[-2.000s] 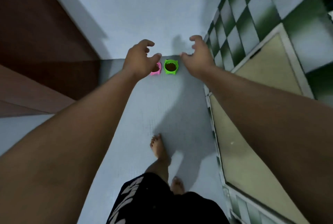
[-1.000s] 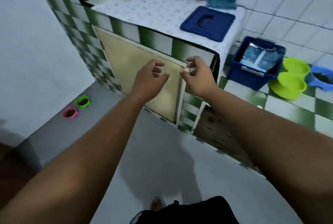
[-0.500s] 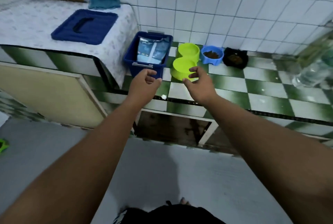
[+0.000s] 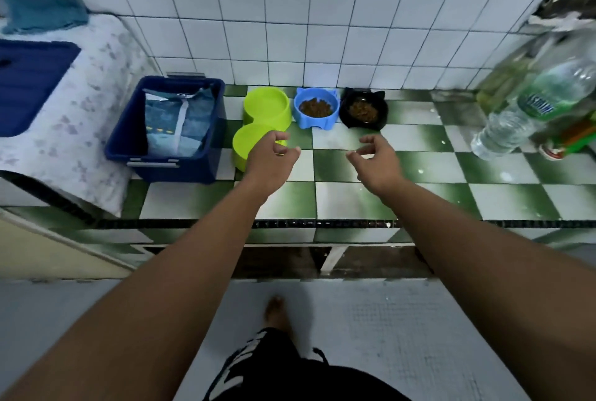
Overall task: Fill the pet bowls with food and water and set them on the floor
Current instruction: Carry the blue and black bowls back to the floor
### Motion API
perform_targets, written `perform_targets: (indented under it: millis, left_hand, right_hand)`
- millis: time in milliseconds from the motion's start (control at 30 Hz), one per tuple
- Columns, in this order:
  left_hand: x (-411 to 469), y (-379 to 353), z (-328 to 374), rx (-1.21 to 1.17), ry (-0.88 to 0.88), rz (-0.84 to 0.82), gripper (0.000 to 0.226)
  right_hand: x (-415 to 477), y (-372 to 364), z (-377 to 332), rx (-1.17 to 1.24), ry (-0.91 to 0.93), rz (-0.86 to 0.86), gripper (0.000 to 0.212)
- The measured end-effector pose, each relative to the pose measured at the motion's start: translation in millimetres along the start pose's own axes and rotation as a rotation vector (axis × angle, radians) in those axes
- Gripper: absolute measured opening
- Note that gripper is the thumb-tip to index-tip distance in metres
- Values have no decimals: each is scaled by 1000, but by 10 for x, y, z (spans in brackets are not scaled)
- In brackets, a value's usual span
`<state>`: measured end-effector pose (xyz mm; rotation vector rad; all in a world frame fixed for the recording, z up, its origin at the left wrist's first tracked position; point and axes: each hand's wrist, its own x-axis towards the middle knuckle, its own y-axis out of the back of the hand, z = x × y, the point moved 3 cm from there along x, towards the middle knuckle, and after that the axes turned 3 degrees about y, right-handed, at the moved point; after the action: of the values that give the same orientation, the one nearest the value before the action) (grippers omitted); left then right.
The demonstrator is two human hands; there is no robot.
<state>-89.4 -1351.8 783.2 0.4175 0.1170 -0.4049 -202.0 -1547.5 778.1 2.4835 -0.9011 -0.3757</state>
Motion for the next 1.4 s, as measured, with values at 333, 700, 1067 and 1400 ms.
perform_targets:
  millis: [333, 700, 1067, 1400]
  left_hand:
    - [1176, -754, 69, 61, 135, -97, 56]
    - [1756, -1311, -69, 14, 232, 36, 82]
    - [2144, -1540, -51, 30, 416, 219, 63]
    - [2393, -1681, 68, -213, 503, 369, 39]
  right_hand:
    - [1157, 253, 388, 53, -217, 123, 36]
    - [2269, 333, 771, -22, -373, 91, 65]
    - [2734, 394, 913, -179, -453, -32, 60]
    - [2806, 572, 1008, 25, -427, 0, 41]
